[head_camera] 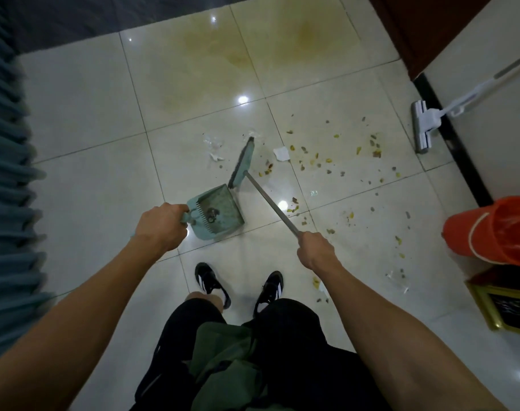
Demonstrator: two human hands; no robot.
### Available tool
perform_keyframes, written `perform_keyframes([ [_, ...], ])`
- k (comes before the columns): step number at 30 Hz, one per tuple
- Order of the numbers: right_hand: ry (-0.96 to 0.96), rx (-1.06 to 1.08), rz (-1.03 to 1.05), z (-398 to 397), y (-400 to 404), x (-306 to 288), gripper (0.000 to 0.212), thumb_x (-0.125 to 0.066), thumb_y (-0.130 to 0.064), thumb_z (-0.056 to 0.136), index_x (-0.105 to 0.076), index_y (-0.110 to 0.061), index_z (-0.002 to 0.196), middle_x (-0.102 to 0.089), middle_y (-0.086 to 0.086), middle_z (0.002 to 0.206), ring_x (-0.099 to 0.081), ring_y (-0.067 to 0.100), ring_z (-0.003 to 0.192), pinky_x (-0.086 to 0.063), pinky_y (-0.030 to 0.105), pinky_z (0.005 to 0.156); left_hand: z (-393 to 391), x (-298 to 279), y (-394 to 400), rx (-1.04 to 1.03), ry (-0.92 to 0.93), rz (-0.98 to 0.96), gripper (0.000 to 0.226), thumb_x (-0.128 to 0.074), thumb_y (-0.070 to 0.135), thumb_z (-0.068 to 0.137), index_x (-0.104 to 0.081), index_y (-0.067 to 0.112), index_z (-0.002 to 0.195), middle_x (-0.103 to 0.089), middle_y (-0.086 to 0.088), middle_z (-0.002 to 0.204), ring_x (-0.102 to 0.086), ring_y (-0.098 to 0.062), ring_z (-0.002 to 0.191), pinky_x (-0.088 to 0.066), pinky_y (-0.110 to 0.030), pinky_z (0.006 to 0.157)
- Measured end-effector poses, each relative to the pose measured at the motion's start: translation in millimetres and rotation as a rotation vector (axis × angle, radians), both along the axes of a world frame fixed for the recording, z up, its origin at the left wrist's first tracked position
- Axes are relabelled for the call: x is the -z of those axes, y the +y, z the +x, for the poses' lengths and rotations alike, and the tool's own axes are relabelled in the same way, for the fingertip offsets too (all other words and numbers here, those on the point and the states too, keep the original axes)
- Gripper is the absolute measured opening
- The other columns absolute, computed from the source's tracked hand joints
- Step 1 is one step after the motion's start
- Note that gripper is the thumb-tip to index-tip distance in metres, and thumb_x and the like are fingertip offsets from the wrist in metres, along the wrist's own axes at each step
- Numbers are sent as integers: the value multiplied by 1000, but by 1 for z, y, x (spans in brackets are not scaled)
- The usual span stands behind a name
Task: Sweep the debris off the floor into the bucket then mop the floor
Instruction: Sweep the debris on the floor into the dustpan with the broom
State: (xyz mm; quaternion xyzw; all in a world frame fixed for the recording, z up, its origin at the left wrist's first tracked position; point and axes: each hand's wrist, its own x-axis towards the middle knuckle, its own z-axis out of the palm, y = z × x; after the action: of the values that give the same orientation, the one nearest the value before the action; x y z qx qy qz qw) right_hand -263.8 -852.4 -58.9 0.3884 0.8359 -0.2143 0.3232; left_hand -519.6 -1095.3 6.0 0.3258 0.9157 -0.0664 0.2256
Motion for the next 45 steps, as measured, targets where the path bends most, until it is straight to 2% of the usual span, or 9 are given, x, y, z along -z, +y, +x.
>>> perform_keyframes([
  [6,4,-70,16,-87,6,6,35,-50,-14,93,-57,-15,127,-62,11,114,-63,29,99,-47,31,73,-81,11,-30,-60,46,-29,25,-65,29,86,-68,36,109,-63,3,79,-58,-18,63,-58,-33,63],
  [16,52,-7,-27,-314,-50,23,28,-51,-15,96,-62,-12,121,-61,8,95,-62,27,81,-52,33,69,-250,9,-61,-71,-19,-42,29,-60,27,90,-66,26,118,-67,-6,93,-64,-26,74,-57,-34,67],
  [20,136,119,-87,-396,-59,31,31,-48,-17,97,-67,-13,120,-67,16,102,-68,35,85,-61,44,74,-296,14,-61,-50,-29,-68,28,-58,26,92,-66,21,118,-67,-9,98,-65,-27,79,-52,-33,66],
  [24,127,210,-157,-443,-61,40,34,-53,-11,92,-65,-12,124,-68,16,104,-71,33,73,-63,45,66,-323,20,-55,-24,-21,-65,28,-58,23,89,-65,22,117,-67,-11,99,-65,-30,80,-43,-31,63],
  [28,44,117,-131,-442,-59,45,31,-53,-14,91,-61,-12,122,-64,11,103,-69,29,77,-61,40,70,-336,22,-45,-42,-42,-67,27,-59,21,87,-66,21,113,-66,-9,96,-62,-28,75,-45,-31,63],
  [30,-9,66,-77,-431,-58,47,29,-53,-15,91,-61,-12,119,-60,7,97,-65,28,82,-56,35,71,-338,22,-41,-30,-41,-70,26,-59,21,87,-65,21,113,-65,-8,94,-57,-25,71,-44,-31,62],
  [33,-48,79,-29,-411,-54,51,27,-55,-14,93,-60,-13,120,-62,8,105,-61,27,88,-46,31,70,-333,21,-33,25,-24,-76,26,-59,23,89,-64,21,115,-62,-5,91,-54,-22,68,-43,-30,60],
  [38,-65,107,-28,-361,-46,49,27,-51,-13,95,-59,-10,120,-62,10,110,-63,28,96,-48,33,72,-303,14,-13,122,-7,-90,31,-61,24,90,-63,22,121,-68,-8,103,-59,-24,71,-51,-30,64],
  [45,-106,130,7,-258,-23,37,29,-50,-11,95,-60,-10,122,-63,9,109,-64,27,95,-48,32,72,-241,12,15,196,45,-103,25,-61,19,88,-63,20,113,-56,-2,84,-57,-22,70,-48,-29,63],
])
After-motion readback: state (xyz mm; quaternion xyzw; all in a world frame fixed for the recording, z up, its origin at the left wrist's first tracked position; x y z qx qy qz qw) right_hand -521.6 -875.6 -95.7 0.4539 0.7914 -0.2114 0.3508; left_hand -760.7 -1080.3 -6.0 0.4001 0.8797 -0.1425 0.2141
